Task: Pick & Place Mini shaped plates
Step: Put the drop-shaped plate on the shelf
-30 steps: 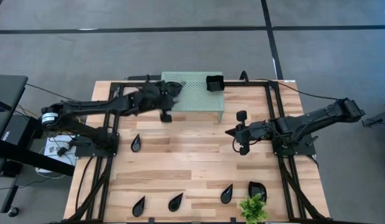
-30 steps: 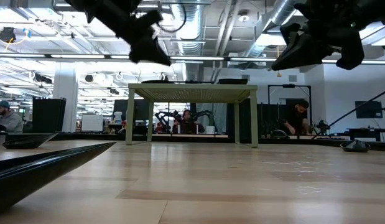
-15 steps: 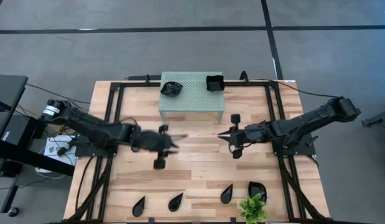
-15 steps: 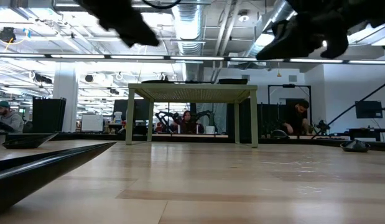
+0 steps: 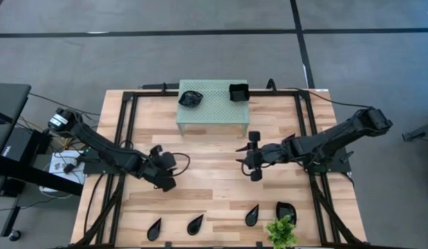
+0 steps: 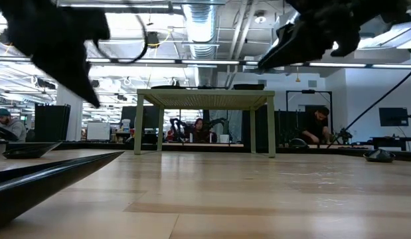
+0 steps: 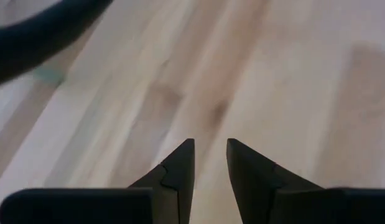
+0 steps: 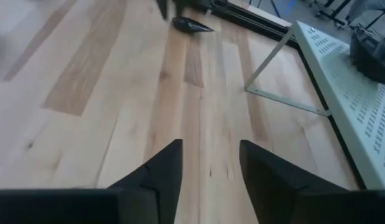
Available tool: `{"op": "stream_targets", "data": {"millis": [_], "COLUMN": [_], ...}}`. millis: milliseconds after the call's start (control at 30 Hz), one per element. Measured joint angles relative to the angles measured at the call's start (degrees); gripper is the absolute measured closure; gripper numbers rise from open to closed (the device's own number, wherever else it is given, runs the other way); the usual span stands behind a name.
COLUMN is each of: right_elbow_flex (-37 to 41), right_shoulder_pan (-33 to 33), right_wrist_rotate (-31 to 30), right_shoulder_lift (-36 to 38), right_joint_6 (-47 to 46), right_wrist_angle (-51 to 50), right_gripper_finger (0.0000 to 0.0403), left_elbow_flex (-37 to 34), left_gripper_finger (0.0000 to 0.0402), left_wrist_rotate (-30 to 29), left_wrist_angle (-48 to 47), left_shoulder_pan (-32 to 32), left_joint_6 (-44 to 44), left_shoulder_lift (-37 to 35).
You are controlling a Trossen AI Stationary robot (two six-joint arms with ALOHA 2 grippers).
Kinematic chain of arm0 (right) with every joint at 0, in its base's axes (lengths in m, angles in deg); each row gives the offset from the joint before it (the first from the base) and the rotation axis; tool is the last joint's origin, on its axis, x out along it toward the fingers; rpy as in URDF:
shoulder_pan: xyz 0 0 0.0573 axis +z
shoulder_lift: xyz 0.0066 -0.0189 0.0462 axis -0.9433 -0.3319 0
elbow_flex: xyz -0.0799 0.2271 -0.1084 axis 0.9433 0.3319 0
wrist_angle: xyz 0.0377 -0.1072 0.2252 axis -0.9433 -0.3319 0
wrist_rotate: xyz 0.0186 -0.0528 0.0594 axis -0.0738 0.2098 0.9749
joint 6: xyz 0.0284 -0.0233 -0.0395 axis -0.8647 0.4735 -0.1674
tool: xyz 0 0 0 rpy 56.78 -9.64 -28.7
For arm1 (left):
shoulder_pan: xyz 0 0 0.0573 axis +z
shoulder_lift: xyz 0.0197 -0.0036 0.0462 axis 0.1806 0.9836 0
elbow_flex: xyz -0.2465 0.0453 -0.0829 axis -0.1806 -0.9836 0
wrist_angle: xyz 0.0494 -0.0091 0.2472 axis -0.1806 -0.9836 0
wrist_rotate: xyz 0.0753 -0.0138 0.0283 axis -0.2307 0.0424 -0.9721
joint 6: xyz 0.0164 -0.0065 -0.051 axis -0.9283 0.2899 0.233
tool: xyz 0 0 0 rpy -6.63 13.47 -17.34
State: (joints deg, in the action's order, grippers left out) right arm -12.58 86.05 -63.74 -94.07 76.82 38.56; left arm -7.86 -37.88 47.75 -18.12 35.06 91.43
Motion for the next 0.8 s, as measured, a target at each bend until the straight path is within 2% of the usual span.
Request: {"op": "stream_targets", "data": {"millis": [133, 267, 467, 700, 800], "right_elbow_flex": [0.02, 0.02, 0.02, 0.02, 0.02], "right_shoulder_pan": [0.34, 0.29, 0.23, 0.19, 0.19], "right_wrist_rotate": [0.00, -0.02, -0.02, -0.02, -0.02], "right_shoulder_lift": [0.40, 0.40, 0.40, 0.40, 0.40], "right_joint_6": [0.70, 0.59, 1.03, 1.05, 1.07], "right_wrist_angle": [-0.13, -0.21, -0.22, -0.24, -0.26], "right_gripper_finger": [0.0237, 0.0234, 0.0237, 0.0237, 0.0236], "left_elbow_flex": [-3.42, -5.99, -6.61, -6.56, -6.54], "left_gripper_finger": [0.0307, 0.0307, 0.0307, 0.0307, 0.0307], "left_wrist_rotate": [-0.20, -0.19, 0.18, 8.19, 8.86], "left_wrist_angle": [-1.36, -3.10, -11.50, -14.95, -15.17], "left_shoulder_pan": [1.82, 4.02, 7.09, 8.66, 8.56], "left_joint_6": [2.40, 9.36, 21.63, 32.95, 34.23], "left_shoulder_lift": [0.00, 0.00, -0.24, -2.46, -2.62]}}
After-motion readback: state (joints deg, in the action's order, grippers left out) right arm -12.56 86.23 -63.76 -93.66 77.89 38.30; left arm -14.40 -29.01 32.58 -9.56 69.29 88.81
